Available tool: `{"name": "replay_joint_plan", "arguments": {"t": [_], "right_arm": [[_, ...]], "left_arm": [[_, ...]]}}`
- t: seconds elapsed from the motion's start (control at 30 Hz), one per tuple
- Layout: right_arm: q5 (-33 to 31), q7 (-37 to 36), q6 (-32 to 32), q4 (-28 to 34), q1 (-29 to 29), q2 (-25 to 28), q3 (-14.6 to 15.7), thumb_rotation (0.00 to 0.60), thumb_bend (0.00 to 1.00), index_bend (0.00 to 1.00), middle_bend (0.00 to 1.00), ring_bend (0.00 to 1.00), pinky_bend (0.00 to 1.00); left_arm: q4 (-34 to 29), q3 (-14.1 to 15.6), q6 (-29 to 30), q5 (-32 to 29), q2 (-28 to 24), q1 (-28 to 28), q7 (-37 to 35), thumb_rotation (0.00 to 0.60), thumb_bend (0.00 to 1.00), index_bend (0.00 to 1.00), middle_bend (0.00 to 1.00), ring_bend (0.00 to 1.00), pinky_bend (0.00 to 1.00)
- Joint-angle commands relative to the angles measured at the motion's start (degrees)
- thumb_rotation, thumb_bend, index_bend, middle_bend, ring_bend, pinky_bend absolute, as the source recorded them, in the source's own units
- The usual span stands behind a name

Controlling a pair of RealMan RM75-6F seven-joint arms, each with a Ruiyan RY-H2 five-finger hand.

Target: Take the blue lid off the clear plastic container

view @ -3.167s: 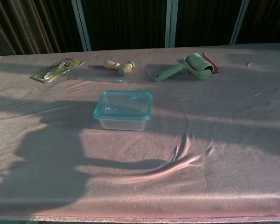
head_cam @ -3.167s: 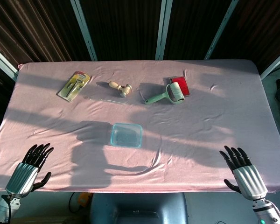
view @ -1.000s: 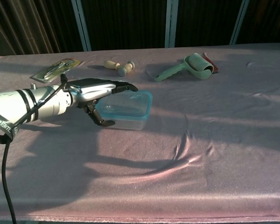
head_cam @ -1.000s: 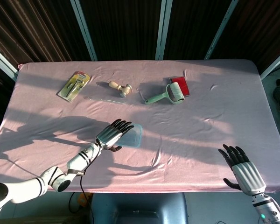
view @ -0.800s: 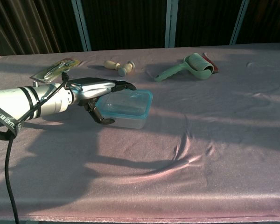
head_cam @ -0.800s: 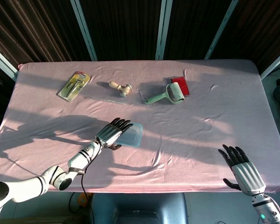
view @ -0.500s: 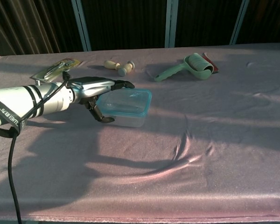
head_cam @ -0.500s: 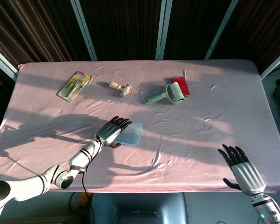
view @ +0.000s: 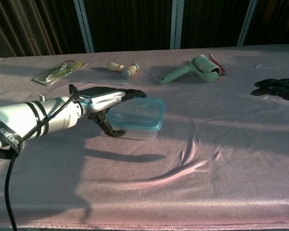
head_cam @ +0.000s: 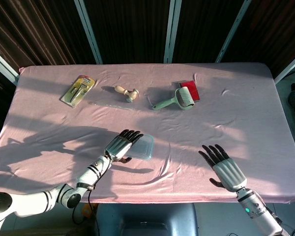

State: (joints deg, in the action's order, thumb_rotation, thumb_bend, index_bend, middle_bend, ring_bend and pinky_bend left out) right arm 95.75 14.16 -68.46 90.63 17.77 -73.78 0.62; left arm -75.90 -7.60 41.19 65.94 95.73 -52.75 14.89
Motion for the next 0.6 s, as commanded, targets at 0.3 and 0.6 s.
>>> {"name": "replay_joint_plan", "arguments": {"t": [0.3, 0.6], "right_arm": [[0.54, 2.68, 8.47, -6.44, 10.74, -15.47, -4.35, 0.600, 0.37, 0.47, 0.00, 0.00, 0.00], [2.65, -3.99, 3.13, -14.38, 12.73, -22.46, -4.85, 0.600, 0.39, 0.53, 0.00, 0.00, 0.00]], "left_arm": [[-0.37, 0.82, 1.40, -2.61, 2.16, 0.22, 3.04, 0.600, 0.30, 0.00, 0.73, 0.52, 0.23], [-1.39, 1.23, 2.00, -2.29, 1.61, 0.41, 3.34, 0.600, 0.30, 0.00, 0.73, 0.52, 0.23]]}}
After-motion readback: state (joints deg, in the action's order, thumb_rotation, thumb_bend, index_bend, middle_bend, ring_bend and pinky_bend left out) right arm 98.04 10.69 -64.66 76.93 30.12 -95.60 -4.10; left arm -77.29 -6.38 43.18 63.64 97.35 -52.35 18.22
